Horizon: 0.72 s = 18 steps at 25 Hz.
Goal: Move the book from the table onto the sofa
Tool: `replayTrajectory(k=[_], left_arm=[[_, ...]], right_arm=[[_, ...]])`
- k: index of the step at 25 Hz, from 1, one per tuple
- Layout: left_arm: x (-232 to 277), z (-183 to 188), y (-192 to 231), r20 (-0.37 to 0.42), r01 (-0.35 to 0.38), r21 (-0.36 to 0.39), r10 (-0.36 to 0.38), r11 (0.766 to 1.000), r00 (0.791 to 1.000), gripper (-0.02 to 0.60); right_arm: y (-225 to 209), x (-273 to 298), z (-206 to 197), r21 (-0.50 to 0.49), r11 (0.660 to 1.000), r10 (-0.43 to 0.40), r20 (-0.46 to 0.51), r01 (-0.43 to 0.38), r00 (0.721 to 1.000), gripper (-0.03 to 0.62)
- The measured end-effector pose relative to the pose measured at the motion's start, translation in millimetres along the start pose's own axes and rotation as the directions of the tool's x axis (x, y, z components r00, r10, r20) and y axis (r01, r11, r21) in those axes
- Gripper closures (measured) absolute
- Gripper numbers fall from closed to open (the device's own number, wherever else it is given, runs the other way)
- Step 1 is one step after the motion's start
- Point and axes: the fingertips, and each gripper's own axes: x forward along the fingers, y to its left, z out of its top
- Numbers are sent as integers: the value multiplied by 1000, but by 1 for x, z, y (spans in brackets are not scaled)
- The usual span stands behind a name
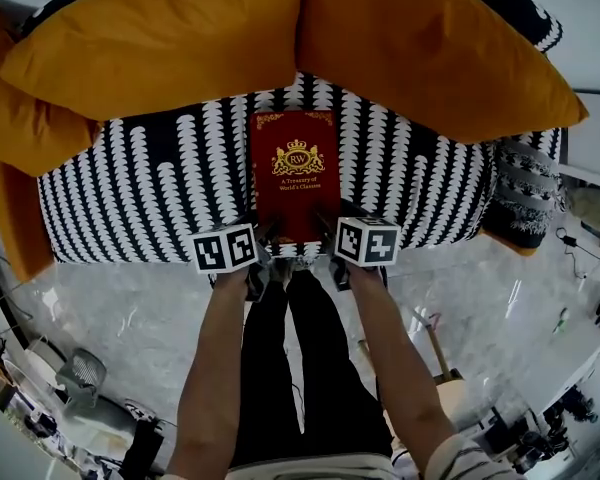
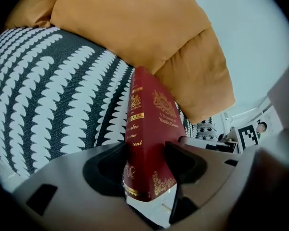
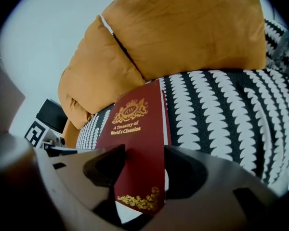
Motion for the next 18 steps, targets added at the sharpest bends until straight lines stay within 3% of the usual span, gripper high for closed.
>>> replayTrajectory(k=[8, 18], left_arm=[[-6, -3, 6, -39, -52, 55, 54, 997, 998, 329], [-34, 3, -3, -6, -58, 46, 59, 997, 998, 346]], right_arm=[[-2, -5, -1, -32, 998, -60, -19, 60, 998, 352], [3, -31, 8, -31, 997, -73, 21, 74, 997, 362]])
